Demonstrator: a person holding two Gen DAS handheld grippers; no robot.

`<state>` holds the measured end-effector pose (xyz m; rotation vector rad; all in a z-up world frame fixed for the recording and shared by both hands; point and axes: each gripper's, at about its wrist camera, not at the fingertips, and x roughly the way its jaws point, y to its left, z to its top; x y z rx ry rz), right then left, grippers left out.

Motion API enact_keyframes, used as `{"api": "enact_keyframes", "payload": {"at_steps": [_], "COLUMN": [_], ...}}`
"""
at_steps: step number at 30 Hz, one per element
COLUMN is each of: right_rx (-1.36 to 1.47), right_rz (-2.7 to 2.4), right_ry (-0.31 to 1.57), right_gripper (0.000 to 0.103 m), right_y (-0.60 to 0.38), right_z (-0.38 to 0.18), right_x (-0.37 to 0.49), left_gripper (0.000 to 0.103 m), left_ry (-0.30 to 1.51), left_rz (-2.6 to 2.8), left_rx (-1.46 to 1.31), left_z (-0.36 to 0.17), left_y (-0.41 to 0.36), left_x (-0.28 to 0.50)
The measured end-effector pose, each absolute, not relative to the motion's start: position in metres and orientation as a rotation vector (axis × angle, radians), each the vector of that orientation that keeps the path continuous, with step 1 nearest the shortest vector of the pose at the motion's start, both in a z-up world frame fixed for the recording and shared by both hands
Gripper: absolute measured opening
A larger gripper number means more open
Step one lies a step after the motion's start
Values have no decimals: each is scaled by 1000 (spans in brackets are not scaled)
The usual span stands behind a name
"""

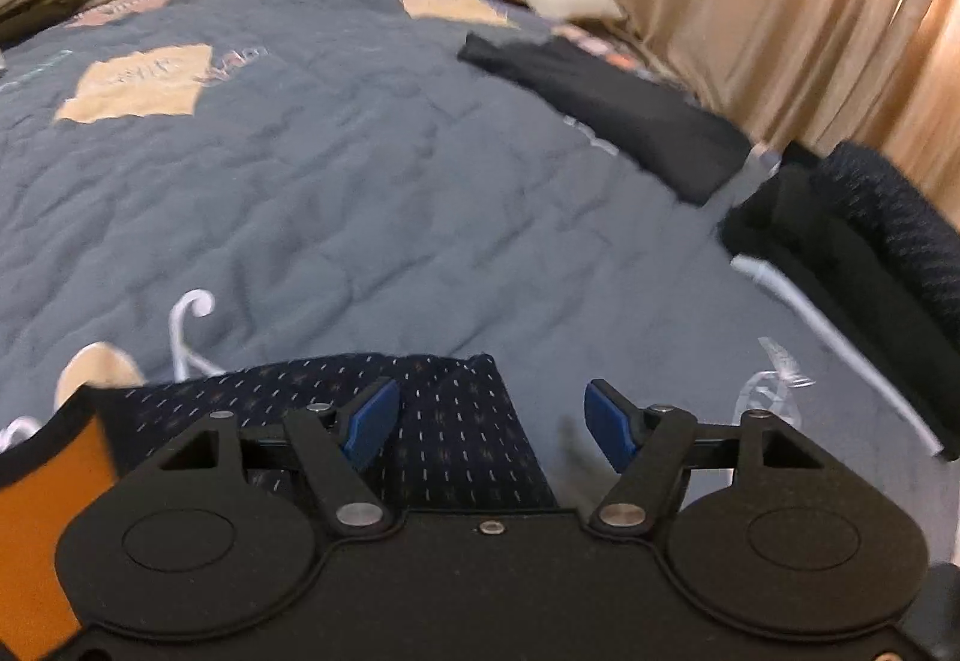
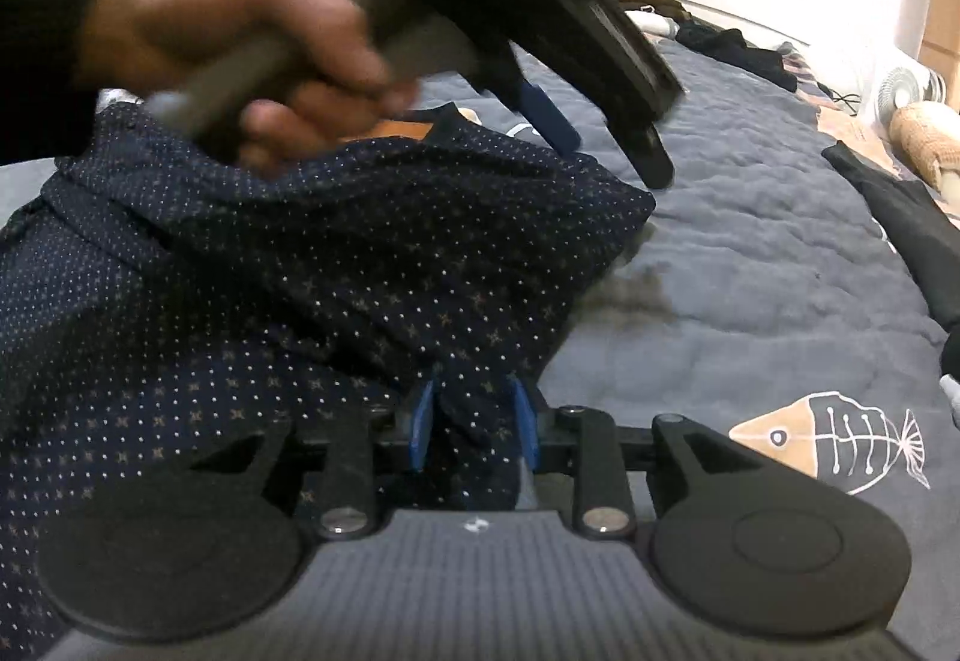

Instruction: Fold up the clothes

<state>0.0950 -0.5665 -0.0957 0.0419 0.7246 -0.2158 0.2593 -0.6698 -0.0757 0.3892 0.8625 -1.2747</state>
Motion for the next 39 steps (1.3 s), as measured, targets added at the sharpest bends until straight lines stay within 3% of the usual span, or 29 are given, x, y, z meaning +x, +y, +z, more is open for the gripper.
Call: {"api": "enact_keyframes", "payload": {"at_steps": [2, 5, 7, 9, 14, 20, 22, 23, 24, 26, 29, 31, 33, 34, 39], "right_rx": [45, 54, 60, 49, -16, -10, -2, 0, 4, 5, 3, 2, 1, 2, -33], "right_rz": [-217, -217, -217, -209, -182, -158, -149, -147, -147, -156, -162, -165, -164, -162, -162], "right_ry": [724, 732, 740, 745, 781, 813, 806, 802, 801, 800, 802, 804, 809, 812, 821], "right_gripper": [29, 23, 10, 8, 7, 7, 7, 7, 7, 7, 8, 8, 8, 8, 7], "right_y": [-567, -566, -564, -561, -557, -564, -566, -567, -568, -568, -566, -565, -565, -565, -565], "right_z": [-96, -98, -99, -100, -97, -97, -96, -96, -96, -97, -98, -99, -99, -99, -97], "right_x": [94, 94, 95, 94, 90, 90, 89, 89, 88, 90, 91, 91, 91, 91, 88], "left_gripper": [63, 28, 22, 11, 0, 0, 5, 20, 43, 62, 62, 55, 17, 8, 6], "left_ry": [896, 936, 926, 902, 824, 853, 816, 818, 825, 841, 869, 900, 946, 952, 844], "left_rz": [-1265, -1285, -1298, -1284, -1188, -1187, -1219, -1231, -1242, -1263, -1273, -1264, -1247, -1268, -1219], "left_rx": [408, 459, 520, 506, 383, 403, 430, 440, 449, 468, 507, 534, 552, 535, 462], "left_z": [-85, -96, -100, -98, -80, -75, -68, -69, -70, -72, -81, -90, -102, -103, -91], "left_y": [-680, -690, -693, -691, -688, -698, -692, -690, -688, -684, -683, -687, -692, -692, -693], "left_x": [264, 265, 258, 259, 279, 288, 281, 279, 277, 273, 266, 263, 263, 263, 268]}}
